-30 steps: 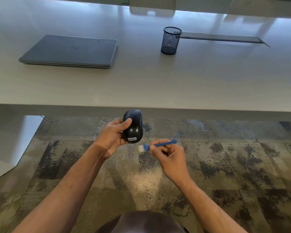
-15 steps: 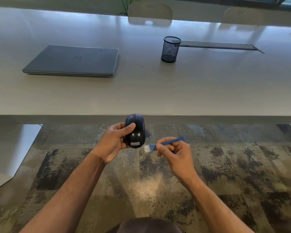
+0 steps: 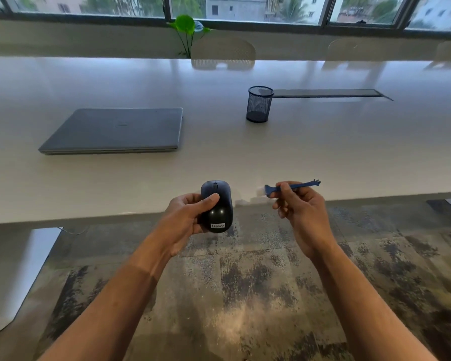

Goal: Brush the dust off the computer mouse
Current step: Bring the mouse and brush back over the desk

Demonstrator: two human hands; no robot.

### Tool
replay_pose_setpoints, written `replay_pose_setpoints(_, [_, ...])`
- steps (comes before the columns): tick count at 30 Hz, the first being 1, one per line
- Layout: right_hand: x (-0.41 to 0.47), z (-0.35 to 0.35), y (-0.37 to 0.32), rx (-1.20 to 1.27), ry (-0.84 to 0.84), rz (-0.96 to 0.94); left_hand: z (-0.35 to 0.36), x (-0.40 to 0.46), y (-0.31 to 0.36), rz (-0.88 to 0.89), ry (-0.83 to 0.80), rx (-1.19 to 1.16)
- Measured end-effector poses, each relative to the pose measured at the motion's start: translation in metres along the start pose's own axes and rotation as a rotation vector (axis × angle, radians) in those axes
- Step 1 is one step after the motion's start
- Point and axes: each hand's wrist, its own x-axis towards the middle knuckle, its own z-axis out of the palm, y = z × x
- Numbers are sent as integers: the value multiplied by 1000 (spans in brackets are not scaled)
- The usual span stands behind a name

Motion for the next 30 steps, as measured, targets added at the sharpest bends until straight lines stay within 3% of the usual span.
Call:
replay_pose_setpoints(7, [50,3,-15,-5,62,45,10,51,28,-19,19,37])
replay_pose_setpoints(30, [248,-15,-46,-179,24,-11,38,260,76,-22,263,284])
